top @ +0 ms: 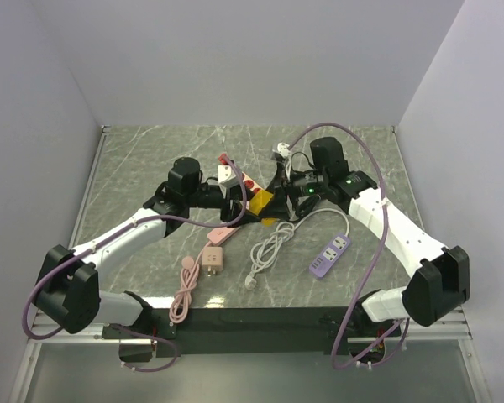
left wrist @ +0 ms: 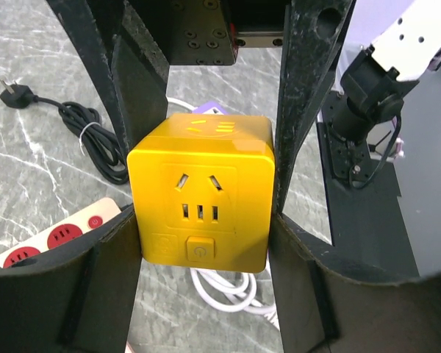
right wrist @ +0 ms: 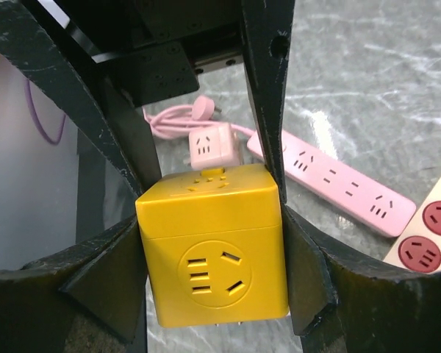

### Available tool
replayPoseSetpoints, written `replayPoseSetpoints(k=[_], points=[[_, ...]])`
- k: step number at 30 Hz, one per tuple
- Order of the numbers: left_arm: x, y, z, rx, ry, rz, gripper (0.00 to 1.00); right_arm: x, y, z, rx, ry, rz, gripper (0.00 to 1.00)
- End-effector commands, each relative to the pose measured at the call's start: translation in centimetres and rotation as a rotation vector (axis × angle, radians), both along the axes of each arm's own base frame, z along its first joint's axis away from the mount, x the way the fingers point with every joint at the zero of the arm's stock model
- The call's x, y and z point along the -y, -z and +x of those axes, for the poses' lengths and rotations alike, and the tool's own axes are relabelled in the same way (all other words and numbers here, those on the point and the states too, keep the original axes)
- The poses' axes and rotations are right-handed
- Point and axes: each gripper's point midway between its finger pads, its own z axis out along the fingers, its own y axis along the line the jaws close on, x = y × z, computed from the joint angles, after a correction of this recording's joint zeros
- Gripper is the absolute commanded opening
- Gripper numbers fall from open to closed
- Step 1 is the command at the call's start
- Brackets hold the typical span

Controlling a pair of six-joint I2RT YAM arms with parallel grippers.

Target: Insert the plug

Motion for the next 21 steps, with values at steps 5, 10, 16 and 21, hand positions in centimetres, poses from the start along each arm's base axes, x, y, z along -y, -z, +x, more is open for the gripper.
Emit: replayPoseSetpoints(k=[5,10,16,21], points=[[1.2,-0.4,0.0,-0.001,0.009,-0.027,0.0,-0.3,-4.5,3.4,0.137,0.093,0.147,0.51],[1.2,0.4,-0.4,-0.016,0.041,-0.007,0.0,-0.6,-3.0,2.5,0.122,-0.025,0.132,0.52],[1.0,0.4,-1.2,-0.01,0.063,-0.011,0.0,-0.3,-3.3,0.9,0.135,-0.104,0.145,0.75],[1.1,1.2,-0.3,-0.027,0.034,0.013,0.0,0.2,-3.3,1.3,0.137,-0.048,0.15,0.81]])
